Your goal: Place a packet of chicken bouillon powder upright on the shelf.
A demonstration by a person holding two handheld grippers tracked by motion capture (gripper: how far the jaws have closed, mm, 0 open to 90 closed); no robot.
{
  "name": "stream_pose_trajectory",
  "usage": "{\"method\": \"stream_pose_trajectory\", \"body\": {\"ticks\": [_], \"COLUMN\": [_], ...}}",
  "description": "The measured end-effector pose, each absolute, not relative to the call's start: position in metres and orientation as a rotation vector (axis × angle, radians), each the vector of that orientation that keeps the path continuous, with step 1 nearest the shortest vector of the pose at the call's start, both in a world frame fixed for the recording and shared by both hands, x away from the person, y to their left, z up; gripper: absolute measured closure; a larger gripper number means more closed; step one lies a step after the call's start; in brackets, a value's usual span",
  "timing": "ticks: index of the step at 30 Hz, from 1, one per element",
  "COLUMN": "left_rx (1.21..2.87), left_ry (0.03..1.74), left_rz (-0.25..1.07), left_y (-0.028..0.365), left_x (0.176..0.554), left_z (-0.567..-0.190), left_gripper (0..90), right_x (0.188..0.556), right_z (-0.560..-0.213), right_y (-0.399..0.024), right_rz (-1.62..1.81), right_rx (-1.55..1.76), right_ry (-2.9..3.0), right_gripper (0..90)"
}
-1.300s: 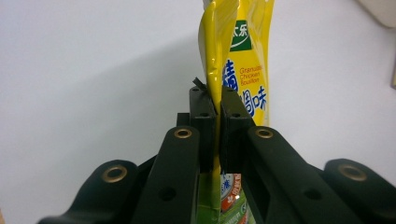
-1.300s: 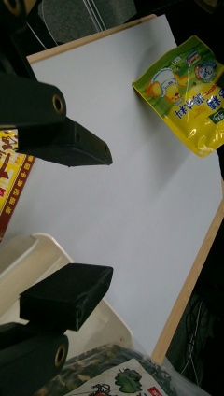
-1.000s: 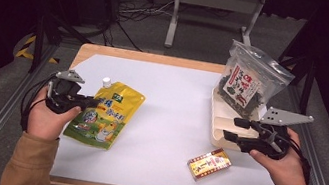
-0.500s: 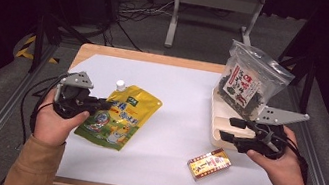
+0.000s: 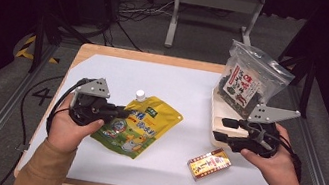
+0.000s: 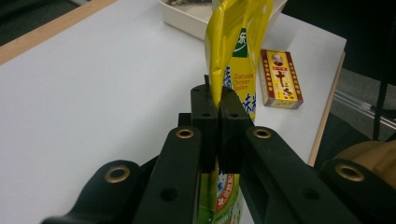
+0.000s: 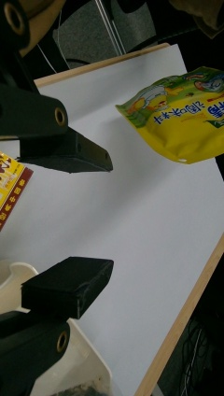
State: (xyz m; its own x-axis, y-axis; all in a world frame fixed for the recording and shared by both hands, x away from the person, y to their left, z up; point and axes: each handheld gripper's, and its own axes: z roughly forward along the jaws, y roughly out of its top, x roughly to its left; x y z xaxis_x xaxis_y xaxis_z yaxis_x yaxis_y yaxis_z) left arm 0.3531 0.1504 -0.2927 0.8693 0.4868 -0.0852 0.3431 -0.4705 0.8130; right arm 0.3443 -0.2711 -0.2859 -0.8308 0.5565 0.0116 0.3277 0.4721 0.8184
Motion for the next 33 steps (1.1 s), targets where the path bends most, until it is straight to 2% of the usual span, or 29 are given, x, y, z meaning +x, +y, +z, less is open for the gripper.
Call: {"method": "stream_pose_trajectory", "body": {"ticks": [24, 28, 33], "left_rx": [2.063, 2.068, 2.063], "left_ry": [0.468, 0.457, 0.441], "left_rz": [0.154, 0.142, 0.138], "left_y": [0.117, 0.111, 0.107], "left_x": [0.347, 0.347, 0.346], "left_z": [-0.301, -0.306, -0.308], "left_gripper": [87.9, 87.9, 87.9], "right_x": [0.350, 0.351, 0.353], "right_z": [-0.299, -0.302, -0.306], "right_y": [-0.224, -0.215, -0.208], "right_rz": [1.317, 1.301, 1.280], "right_rx": [0.661, 0.637, 0.610], "right_ry": [2.595, 2.626, 2.659], "right_gripper": [45.9, 47.4, 53.4]}}
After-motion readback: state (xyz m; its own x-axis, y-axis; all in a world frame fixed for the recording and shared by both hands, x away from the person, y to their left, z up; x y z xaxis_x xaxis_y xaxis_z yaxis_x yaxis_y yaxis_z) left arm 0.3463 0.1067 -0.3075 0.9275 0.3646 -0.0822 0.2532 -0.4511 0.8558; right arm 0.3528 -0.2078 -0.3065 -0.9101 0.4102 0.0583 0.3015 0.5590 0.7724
